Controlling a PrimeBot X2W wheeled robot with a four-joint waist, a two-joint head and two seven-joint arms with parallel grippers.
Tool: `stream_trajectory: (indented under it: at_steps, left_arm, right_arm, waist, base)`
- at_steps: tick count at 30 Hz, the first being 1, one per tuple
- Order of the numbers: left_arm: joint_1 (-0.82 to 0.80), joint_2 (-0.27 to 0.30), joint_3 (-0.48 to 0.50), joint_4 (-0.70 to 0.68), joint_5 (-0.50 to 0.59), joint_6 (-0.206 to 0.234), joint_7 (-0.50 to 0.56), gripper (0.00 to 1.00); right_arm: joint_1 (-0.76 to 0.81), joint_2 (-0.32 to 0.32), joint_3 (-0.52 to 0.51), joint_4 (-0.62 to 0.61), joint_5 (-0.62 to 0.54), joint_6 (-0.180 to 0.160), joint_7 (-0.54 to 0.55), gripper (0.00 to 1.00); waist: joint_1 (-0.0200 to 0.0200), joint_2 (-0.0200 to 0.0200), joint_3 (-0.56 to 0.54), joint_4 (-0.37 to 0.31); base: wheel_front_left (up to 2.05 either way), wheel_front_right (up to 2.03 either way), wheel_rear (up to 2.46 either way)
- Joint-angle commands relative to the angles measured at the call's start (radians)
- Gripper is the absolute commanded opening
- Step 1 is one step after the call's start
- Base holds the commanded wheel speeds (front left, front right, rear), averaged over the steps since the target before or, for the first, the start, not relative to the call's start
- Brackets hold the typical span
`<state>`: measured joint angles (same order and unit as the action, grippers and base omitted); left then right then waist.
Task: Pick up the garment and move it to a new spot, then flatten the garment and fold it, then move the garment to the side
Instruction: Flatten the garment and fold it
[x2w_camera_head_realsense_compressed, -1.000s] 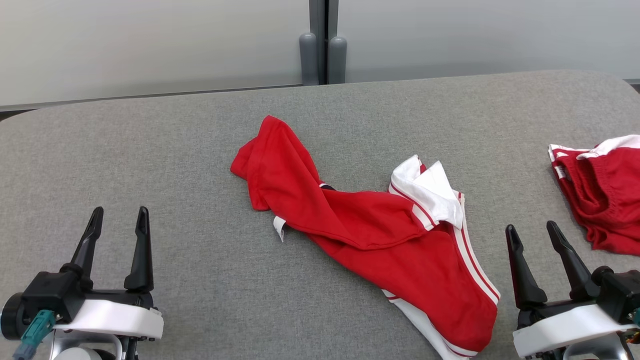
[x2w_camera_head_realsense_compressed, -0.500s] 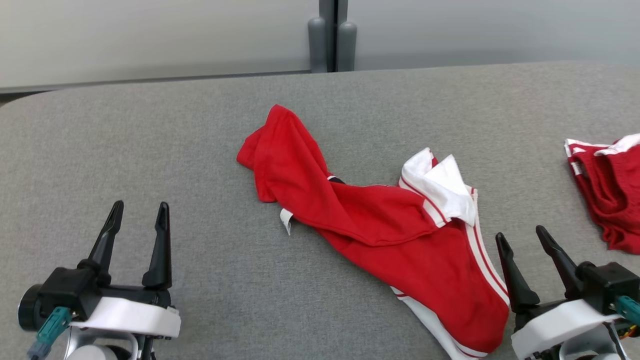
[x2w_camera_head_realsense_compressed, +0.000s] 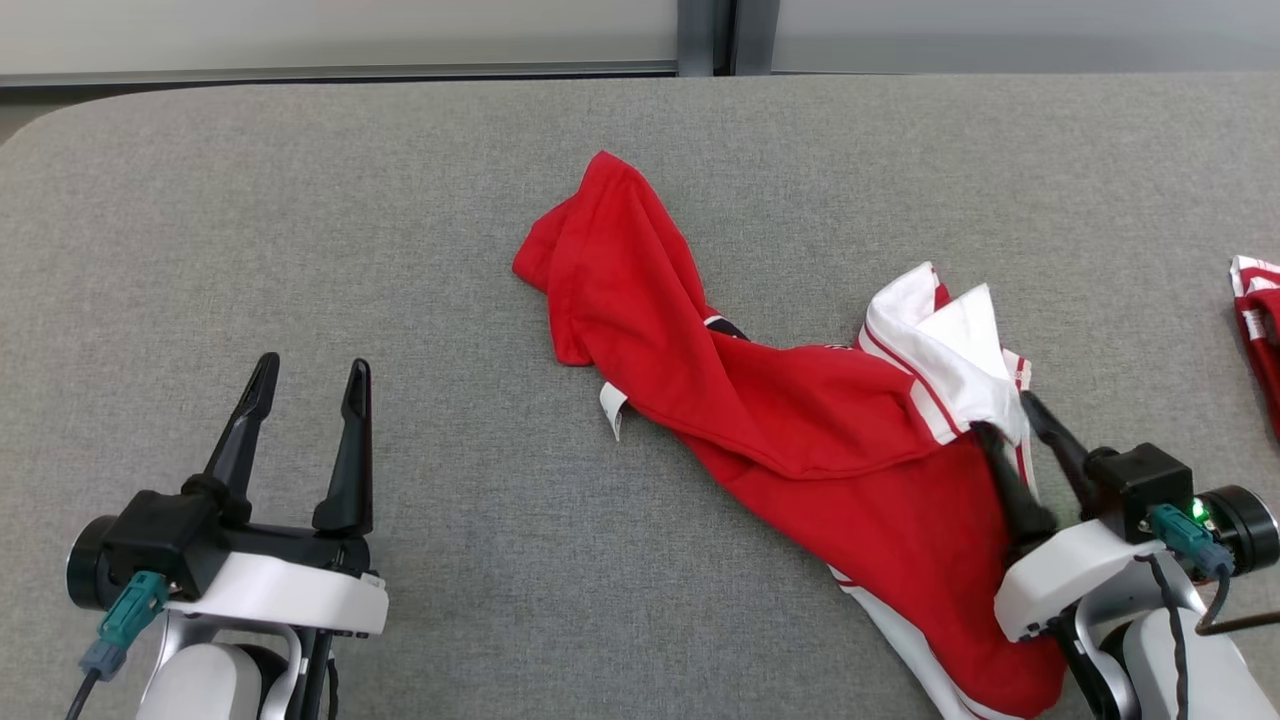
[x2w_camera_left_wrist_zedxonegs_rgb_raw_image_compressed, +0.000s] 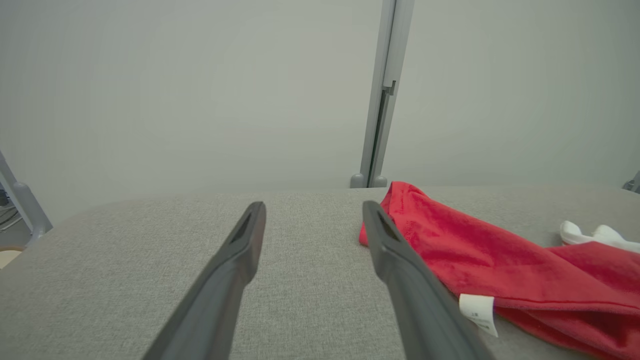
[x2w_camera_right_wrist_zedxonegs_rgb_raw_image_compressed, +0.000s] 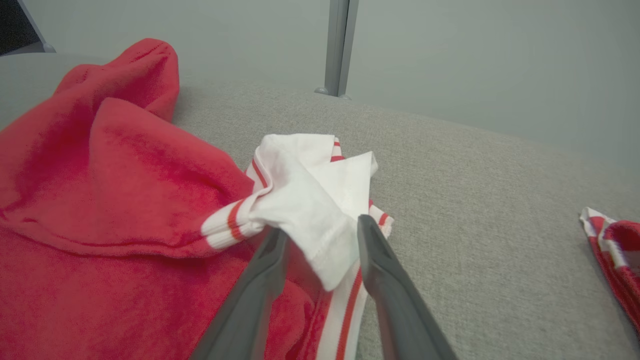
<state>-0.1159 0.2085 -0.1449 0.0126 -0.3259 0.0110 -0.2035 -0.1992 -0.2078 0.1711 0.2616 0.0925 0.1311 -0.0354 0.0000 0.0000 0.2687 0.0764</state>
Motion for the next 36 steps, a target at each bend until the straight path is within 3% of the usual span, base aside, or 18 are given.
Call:
stream_trajectory:
  at_steps: [1, 8, 14, 19, 20, 21, 22, 31, 36]
  left_arm:
    - [-0.023, 0.003, 0.002, 0.003, -0.002, -0.002, -0.007, 1.00]
    - [-0.026, 0.011, -0.001, 0.010, 0.006, 0.005, -0.015, 1.00]
    - [-0.025, 0.015, 0.001, 0.009, -0.001, 0.013, -0.013, 1.00]
    - [-0.032, 0.021, 0.007, 0.009, -0.006, 0.019, -0.011, 1.00]
    - [-0.034, 0.022, 0.007, 0.010, -0.006, 0.020, -0.010, 1.00]
    - [-0.035, 0.022, 0.007, 0.010, -0.006, 0.022, -0.009, 1.00]
    - [-0.036, 0.022, 0.007, 0.011, -0.006, 0.024, -0.009, 1.00]
    - [0.005, 0.028, 0.017, 0.026, -0.015, 0.040, -0.009, 1.00]
    - [0.032, 0.024, 0.012, 0.035, -0.018, 0.047, -0.006, 1.00]
  right_arm:
    - [-0.018, 0.002, -0.003, 0.008, -0.010, -0.001, -0.017, 0.00]
    - [0.063, 0.030, -0.069, -0.094, -0.037, -0.001, -0.051, 0.00]
    - [0.255, 0.109, -0.142, -0.259, -0.063, -0.001, 0.025, 0.00]
    - [0.332, 0.148, -0.130, -0.266, -0.020, -0.001, 0.055, 0.00]
    - [0.330, 0.149, -0.129, -0.256, -0.012, -0.001, 0.052, 0.33]
    - [0.320, 0.151, -0.128, -0.253, -0.003, -0.001, 0.043, 0.78]
    - [0.309, 0.153, -0.127, -0.255, -0.001, -0.001, 0.030, 1.00]
    - [0.277, 0.156, -0.151, -0.353, 0.019, -0.001, -0.046, 1.00]
    - [0.270, 0.156, -0.167, -0.398, 0.024, -0.001, -0.031, 1.00]
  waist:
    - [0.0000, 0.0000, 0.003, 0.000]
    - [0.0000, 0.0000, -0.001, -0.011]
    - [0.0000, 0.0000, -0.005, -0.027]
    - [0.0000, 0.0000, 0.002, -0.040]
    - [0.0000, 0.0000, 0.002, -0.042]
    - [0.0000, 0.0000, 0.002, -0.043]
    - [0.0000, 0.0000, 0.002, -0.045]
    - [0.0000, 0.0000, -0.033, -0.054]
    - [0.0000, 0.0000, -0.067, -0.059]
  base:
    - [0.00, 0.00, 0.00]
    - [0.00, 0.00, 0.00]
    - [0.00, 0.00, 0.00]
    - [0.00, 0.00, 0.00]
    - [0.00, 0.00, 0.00]
    - [0.00, 0.00, 0.00]
    - [0.00, 0.00, 0.00]
    - [0.00, 0.00, 0.00]
    - [0.00, 0.00, 0.00]
